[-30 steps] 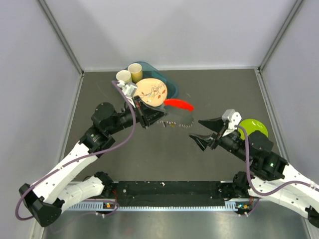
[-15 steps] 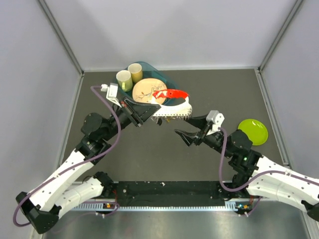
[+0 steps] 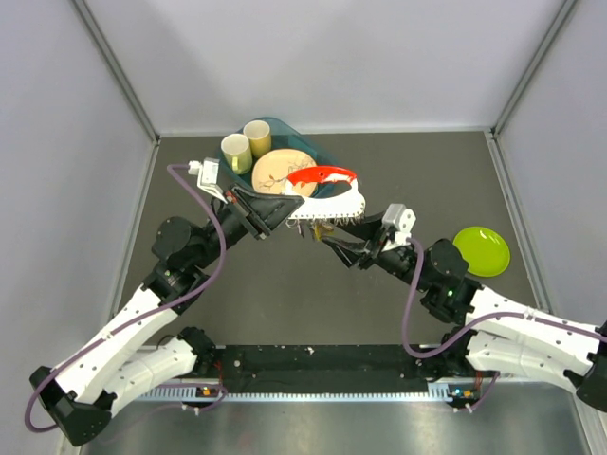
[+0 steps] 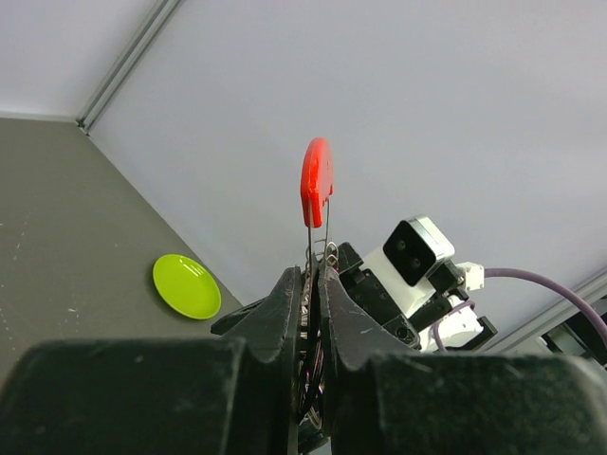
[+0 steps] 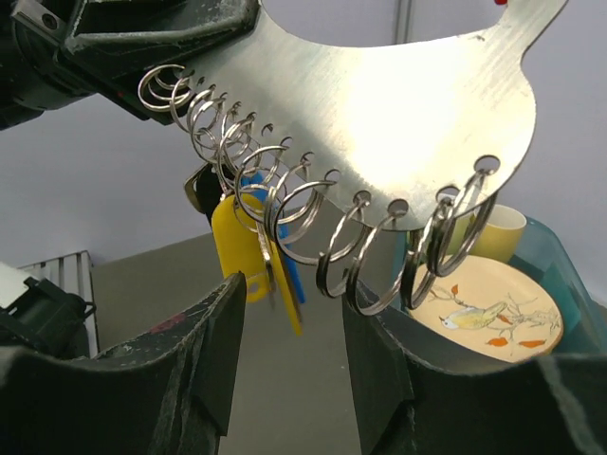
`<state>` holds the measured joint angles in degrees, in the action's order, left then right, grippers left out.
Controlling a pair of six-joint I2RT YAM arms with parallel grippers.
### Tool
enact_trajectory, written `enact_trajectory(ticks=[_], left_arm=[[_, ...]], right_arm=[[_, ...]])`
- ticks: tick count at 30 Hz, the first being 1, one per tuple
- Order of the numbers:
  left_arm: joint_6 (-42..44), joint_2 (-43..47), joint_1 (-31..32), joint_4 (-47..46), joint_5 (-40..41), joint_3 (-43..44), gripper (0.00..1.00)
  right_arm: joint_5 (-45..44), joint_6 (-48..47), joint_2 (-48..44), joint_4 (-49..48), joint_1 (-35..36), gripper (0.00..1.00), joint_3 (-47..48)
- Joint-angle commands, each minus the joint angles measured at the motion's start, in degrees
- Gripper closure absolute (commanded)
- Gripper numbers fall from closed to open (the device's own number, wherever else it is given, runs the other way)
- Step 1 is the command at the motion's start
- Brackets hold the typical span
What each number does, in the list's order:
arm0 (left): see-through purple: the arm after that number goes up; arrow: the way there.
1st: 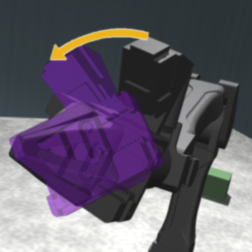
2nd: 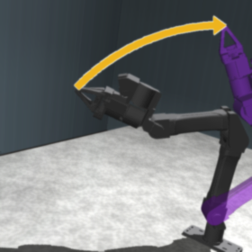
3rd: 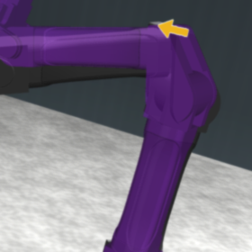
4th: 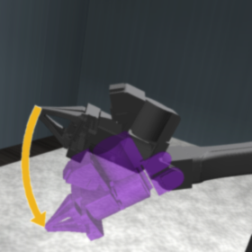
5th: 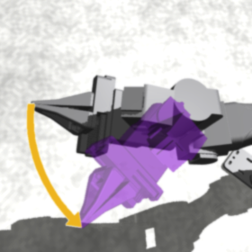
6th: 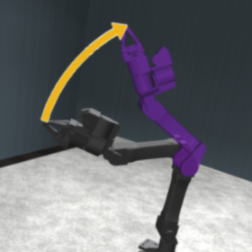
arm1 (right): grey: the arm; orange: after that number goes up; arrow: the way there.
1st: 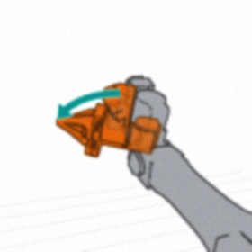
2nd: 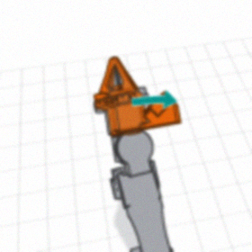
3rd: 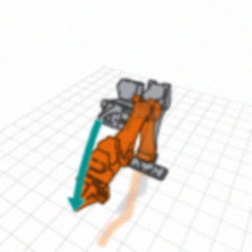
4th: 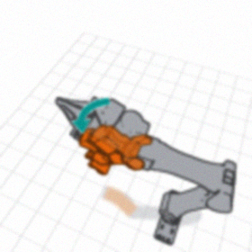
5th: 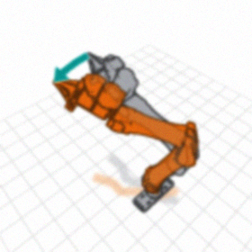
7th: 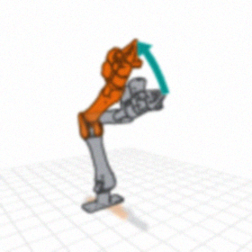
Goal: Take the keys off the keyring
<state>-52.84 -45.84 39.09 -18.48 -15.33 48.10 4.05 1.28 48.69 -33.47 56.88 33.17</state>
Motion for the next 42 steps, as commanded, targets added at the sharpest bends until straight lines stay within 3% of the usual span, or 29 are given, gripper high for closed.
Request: enact_trajectory(ticks=[1, 5, 15, 22, 25, 28, 29, 30, 31, 38, 40, 42], left_arm=[[-1.21, 1.46, 0.02, -5.6, 1.18, -0.28, 1.0], [-1.48, 1.55, 0.02, -5.78, 1.36, -0.46, 1.0], [-1.57, 1.55, -0.07, -5.87, 1.97, -0.2, 1.0], [0.98, 2.43, -0.07, -3.07, 4.6, -0.55, 1.0], [3.88, 3.04, 0.02, -0.86, 6.19, -0.2, 1.0], [5.29, 3.22, -0.07, -0.06, 7.6, -0.72, 1.0], [4.94, 3.22, -0.07, -0.41, 7.51, -0.98, 1.0], [4.76, 3.04, -0.07, -0.68, 7.42, -1.07, 1.0], [4.59, 2.87, -0.07, -0.85, 7.25, -1.07, 1.0], [4.59, 2.95, -0.07, -0.59, 7.77, -1.42, 1.0], [4.59, 3.22, 0.02, -0.59, 8.21, -1.78, 1.0], [4.5, 3.48, -0.07, -0.59, 8.3, -2.3, 1.0]], right_arm=[[2.62, 0.13, 0.62, -4.67, 0.42, 0.55, 3.92], [2.45, 0.22, 1.67, -4.85, 0.42, 0.51, 4.54], [2.63, 1.36, 5.89, -5.81, 0.51, 0.54, 6.21], [-2.03, 0.83, 4.4, -1.78, 0.77, 0.9, 5.33], [-3.88, 1.18, 2.65, 1.82, 0.69, 0.92, 4.19], [-3.88, 1.62, 1.24, 3.24, 0.69, 0.78, 3.13], [-3.88, 1.53, 1.15, 2.98, 0.69, 0.8, 2.61], [-3.62, 1.1, 1.32, 2.89, 0.69, 0.98, 2.52], [-3.35, 0.92, 1.41, 2.97, 0.69, 1.0, 2.6], [-3.52, 1.36, 1.68, 3.85, 0.69, 1.0, 3.74], [-3.7, 1.62, 1.41, 4.99, 0.69, 0.81, 4.18], [-3.88, 1.53, 1.15, 5.61, 0.69, 0.77, 4.27]])
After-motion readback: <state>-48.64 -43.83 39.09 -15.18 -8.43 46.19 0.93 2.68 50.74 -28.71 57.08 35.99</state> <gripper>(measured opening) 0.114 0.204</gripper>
